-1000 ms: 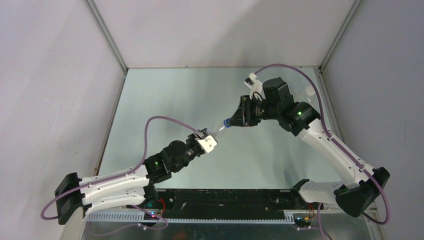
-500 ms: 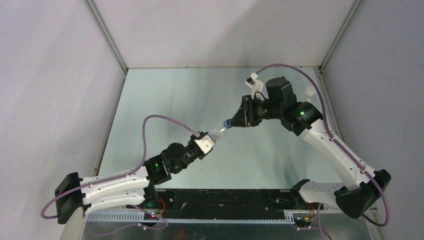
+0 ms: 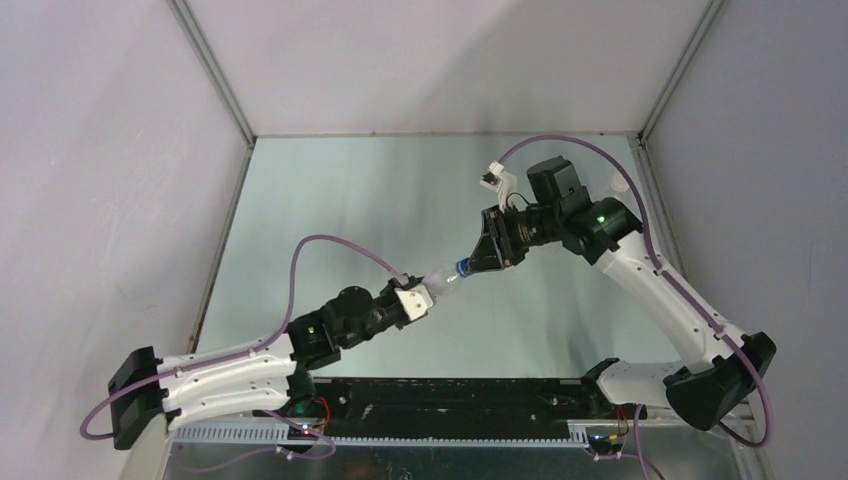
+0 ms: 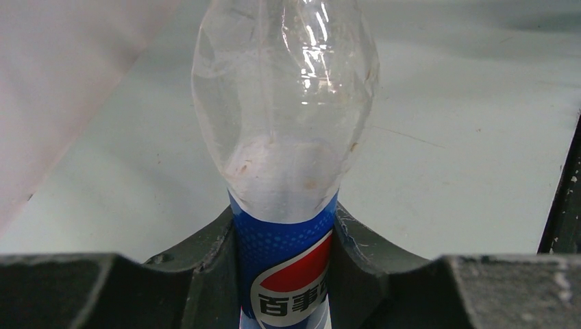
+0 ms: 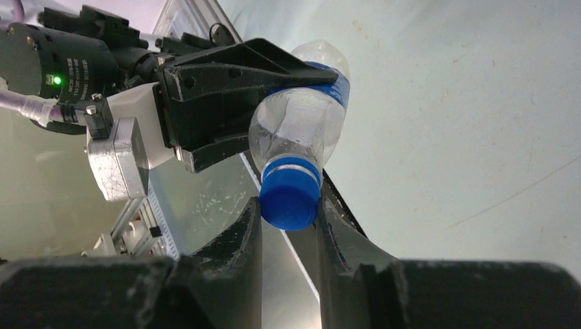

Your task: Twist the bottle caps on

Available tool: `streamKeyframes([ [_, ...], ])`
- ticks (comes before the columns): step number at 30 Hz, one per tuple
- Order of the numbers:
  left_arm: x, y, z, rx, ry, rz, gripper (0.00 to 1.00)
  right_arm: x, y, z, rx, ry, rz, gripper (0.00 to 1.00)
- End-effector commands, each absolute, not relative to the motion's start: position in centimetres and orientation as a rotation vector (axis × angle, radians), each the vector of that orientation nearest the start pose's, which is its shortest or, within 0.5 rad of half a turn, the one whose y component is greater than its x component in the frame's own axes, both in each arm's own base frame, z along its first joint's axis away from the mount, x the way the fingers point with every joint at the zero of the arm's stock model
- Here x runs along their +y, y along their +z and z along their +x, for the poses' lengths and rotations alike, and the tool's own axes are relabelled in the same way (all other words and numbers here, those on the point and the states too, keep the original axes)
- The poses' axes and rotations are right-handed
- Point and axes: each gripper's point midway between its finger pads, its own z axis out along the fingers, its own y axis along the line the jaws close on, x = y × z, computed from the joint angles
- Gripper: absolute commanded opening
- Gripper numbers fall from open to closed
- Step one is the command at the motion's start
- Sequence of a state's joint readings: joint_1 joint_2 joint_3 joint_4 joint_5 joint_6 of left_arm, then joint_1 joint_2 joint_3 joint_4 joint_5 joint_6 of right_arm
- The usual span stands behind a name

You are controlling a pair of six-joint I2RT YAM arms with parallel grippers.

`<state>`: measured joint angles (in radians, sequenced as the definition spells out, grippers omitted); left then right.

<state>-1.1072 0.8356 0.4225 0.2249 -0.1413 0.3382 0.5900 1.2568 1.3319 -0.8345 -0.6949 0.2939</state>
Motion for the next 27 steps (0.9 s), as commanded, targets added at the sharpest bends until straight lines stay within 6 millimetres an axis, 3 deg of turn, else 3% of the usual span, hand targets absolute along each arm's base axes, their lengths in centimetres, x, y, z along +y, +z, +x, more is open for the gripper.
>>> streamKeyframes([
  [1,-29.9,24.7,16.2,1.161,-0.576,1.079,0.38,27.6,28.7,16.9,2.250,1.317,-0.889,0.00],
  [5,-30.2,25.4,16.4,1.129,-0.580,1.050,0.38,27.8,28.7,16.8,2.259,1.349,-0.886,0.00],
  [14,-30.0,26.7,18.4,1.136,-0.510,0.949,0.37,28.0,28.2,18.2,2.388,1.304,-0.675,0.00],
  [19,-29.3,27.3,19.2,1.140,-0.472,0.876,0.36,27.9,29.2,18.8,2.375,1.281,-0.573,0.00],
  [22,-29.1,26.2,19.5,1.201,-0.454,0.887,0.36,27.5,30.6,18.9,2.307,1.256,-0.565,0.00],
  [27,-28.7,21.9,19.2,1.403,-0.453,0.962,0.37,26.3,32.3,19.7,2.200,1.181,-0.567,0.00],
])
